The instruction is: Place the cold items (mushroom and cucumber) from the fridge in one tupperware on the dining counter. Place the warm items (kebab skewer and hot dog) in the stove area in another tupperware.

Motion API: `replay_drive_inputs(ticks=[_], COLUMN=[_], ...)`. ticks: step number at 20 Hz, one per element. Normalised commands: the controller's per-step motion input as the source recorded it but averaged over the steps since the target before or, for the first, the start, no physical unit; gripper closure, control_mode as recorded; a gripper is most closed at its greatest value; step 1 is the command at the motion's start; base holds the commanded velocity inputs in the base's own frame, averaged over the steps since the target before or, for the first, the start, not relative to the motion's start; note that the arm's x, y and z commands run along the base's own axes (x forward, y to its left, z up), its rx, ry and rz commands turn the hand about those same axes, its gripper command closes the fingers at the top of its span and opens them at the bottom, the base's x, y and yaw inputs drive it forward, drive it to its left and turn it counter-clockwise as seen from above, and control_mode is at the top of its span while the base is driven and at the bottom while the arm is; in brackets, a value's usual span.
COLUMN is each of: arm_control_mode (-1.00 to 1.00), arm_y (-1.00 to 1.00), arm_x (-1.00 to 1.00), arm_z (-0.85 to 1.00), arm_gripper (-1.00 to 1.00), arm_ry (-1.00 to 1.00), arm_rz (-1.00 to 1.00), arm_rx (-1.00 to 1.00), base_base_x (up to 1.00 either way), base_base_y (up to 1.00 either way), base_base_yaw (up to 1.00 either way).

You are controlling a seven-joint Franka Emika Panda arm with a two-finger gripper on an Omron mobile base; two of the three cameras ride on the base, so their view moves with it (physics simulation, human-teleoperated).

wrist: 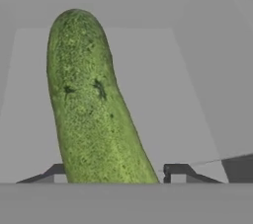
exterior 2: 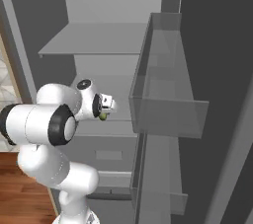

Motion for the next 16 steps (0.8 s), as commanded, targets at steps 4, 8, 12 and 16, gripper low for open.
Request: replay_drive_inputs(ticks=[4, 8, 12, 16], arm_control_mode=[-1.00, -1.00, -1.00, -1.00], arm_y=[0.00, 0.00, -0.05, 0.00], arm_x=[-0.87, -0.79, -0.56, -0.51], arm_z=[0.79, 0.78, 0.82, 0.67], arm_gripper=[1.00, 1.00, 1.00, 1.00], arm_ry=[0.01, 0.25, 0.48, 0.37], arm_rz=[-0.48, -0.42, -0.23, -0.05], arm_rx=[0.03, 0.16, 0.21, 0.08], base_base_x=[0.00, 0.00, 0.00, 0.00], base_base_y=[0.00, 0.00, 0.00, 0.00], base_base_yaw=[0.00, 0.00, 0.00, 0.00])
